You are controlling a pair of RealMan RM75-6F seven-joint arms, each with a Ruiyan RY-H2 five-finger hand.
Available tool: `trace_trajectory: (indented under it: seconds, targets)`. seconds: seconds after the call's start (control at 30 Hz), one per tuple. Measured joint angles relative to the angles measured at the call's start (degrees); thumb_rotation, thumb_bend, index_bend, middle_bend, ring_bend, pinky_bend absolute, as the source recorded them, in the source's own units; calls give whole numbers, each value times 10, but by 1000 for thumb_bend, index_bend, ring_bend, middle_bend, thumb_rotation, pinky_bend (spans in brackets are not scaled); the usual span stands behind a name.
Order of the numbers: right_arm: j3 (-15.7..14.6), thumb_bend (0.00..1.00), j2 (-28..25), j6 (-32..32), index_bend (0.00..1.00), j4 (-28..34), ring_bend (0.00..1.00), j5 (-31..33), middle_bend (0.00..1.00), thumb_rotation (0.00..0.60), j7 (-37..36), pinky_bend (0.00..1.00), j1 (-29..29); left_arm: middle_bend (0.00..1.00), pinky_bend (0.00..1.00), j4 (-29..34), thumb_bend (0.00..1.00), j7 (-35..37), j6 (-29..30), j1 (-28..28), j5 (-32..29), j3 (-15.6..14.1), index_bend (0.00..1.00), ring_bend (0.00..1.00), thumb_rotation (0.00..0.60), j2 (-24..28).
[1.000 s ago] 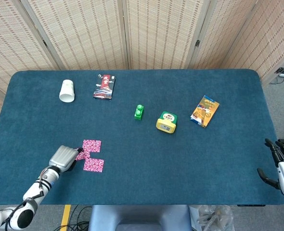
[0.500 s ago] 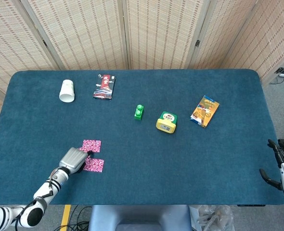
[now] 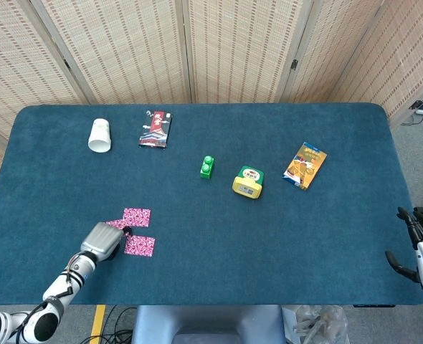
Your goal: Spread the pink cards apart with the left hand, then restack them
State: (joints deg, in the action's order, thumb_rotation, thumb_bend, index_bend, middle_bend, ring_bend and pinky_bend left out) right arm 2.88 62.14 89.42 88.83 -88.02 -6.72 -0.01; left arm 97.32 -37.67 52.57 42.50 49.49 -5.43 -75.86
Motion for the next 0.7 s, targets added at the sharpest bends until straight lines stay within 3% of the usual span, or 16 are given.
trace_trajectory:
  seconds: [0.7]
  targets:
    - [-1, 330, -1, 8, 46, 5, 109, -5, 228, 600, 4, 119, -4, 937, 1000, 25, 612, 18, 27, -23, 11, -9, 262, 879, 600, 35]
